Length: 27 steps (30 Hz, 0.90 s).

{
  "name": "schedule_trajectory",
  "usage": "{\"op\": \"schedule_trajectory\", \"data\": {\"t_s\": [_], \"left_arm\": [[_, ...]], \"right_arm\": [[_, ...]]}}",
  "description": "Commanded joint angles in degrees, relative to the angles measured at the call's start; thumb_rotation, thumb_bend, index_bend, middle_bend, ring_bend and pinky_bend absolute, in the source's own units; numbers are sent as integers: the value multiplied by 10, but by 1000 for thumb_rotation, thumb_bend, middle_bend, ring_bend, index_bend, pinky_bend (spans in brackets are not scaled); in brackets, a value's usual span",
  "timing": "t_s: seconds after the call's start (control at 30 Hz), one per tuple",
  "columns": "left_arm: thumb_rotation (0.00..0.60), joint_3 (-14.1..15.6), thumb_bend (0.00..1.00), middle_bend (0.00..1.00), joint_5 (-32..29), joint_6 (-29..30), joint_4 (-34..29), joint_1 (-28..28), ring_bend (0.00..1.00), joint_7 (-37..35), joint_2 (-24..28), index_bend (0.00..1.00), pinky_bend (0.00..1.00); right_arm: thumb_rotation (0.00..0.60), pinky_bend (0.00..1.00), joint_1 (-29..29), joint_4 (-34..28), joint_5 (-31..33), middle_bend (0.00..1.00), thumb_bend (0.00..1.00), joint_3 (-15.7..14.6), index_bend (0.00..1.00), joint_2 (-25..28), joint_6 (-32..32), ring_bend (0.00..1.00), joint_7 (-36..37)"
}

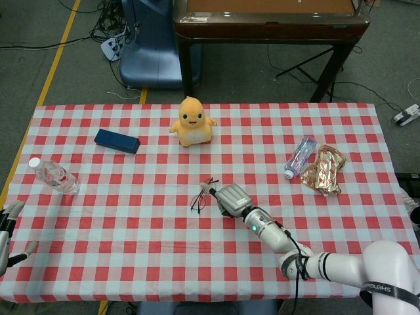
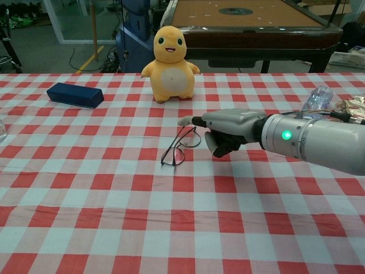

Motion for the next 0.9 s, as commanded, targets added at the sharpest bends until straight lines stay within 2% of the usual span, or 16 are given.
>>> {"op": "schedule_trajectory", "data": {"t_s": [0.03,0.6,0.9], "left_arm": [[600,0,260,96,0,0,0,0,137,0,0,87,0],[600,0,260,96,-3,1,4,3,137,-4,0,87,0],[600,0,260,96,-5,1,9,5,137,-8,-1,87,0]], "right_arm": [[600,979,4,12,10,1000,1000,3,0,-6,-9,922,7],[600,980,26,72,47,1000,1000,3,0,-37,-58,922,32],[600,980,24,74,39,1000,1000,5,0,-40,-46,922,43]]}}
